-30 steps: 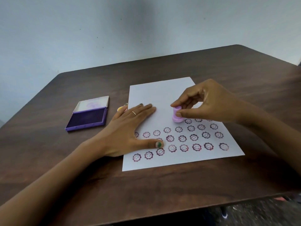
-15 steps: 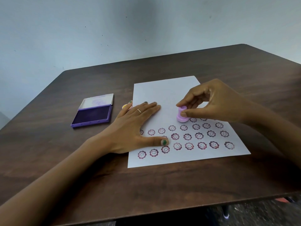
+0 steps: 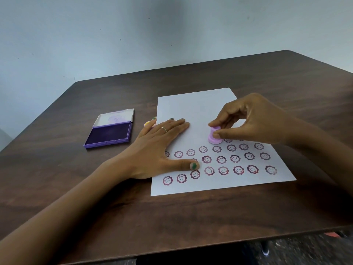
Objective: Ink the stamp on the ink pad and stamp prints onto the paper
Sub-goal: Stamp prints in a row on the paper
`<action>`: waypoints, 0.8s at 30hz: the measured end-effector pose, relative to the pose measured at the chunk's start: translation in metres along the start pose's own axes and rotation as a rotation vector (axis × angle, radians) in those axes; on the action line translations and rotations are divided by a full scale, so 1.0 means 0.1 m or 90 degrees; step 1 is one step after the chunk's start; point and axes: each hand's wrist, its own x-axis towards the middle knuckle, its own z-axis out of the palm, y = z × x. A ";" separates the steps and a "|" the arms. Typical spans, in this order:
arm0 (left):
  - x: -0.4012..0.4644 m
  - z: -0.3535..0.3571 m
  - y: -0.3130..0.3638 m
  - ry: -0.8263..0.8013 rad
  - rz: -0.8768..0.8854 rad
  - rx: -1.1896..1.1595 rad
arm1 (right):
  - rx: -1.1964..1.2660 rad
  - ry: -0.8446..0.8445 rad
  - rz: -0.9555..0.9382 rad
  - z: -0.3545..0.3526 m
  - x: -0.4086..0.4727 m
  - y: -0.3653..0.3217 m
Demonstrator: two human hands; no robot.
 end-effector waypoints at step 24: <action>0.01 0.01 0.00 0.004 0.009 0.002 | -0.268 0.124 -0.094 0.21 -0.29 -0.10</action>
